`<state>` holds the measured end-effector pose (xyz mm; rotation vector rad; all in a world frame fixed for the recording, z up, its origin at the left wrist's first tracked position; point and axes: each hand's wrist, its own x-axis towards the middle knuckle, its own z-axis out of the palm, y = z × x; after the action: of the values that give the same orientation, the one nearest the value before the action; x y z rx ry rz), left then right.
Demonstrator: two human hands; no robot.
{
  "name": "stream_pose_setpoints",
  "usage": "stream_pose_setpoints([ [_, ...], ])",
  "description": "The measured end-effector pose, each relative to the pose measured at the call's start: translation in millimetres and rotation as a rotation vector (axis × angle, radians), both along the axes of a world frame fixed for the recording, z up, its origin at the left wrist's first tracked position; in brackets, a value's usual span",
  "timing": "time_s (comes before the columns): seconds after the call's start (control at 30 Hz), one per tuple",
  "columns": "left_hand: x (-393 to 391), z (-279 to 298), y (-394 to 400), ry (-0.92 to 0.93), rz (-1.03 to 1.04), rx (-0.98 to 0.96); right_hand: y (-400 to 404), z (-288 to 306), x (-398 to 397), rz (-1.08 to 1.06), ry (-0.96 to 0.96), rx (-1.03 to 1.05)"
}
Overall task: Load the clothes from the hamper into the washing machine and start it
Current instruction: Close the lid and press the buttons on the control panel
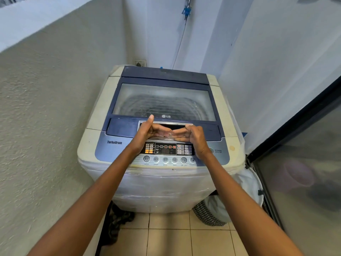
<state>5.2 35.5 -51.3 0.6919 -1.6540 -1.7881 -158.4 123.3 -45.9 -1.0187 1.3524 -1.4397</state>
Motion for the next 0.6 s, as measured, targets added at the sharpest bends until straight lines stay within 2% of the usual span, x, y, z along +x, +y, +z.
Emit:
stream_pose_setpoints([
  [0.33,4.9,-4.7,-6.8,0.011,-0.069,-0.006,0.6,-6.3,0.4,-0.02,0.038,-0.073],
  [0.6,3.2,-11.8,-2.5,0.022,-0.028,-0.028,1.4,-12.9,-0.4,-0.043,0.061,-0.105],
])
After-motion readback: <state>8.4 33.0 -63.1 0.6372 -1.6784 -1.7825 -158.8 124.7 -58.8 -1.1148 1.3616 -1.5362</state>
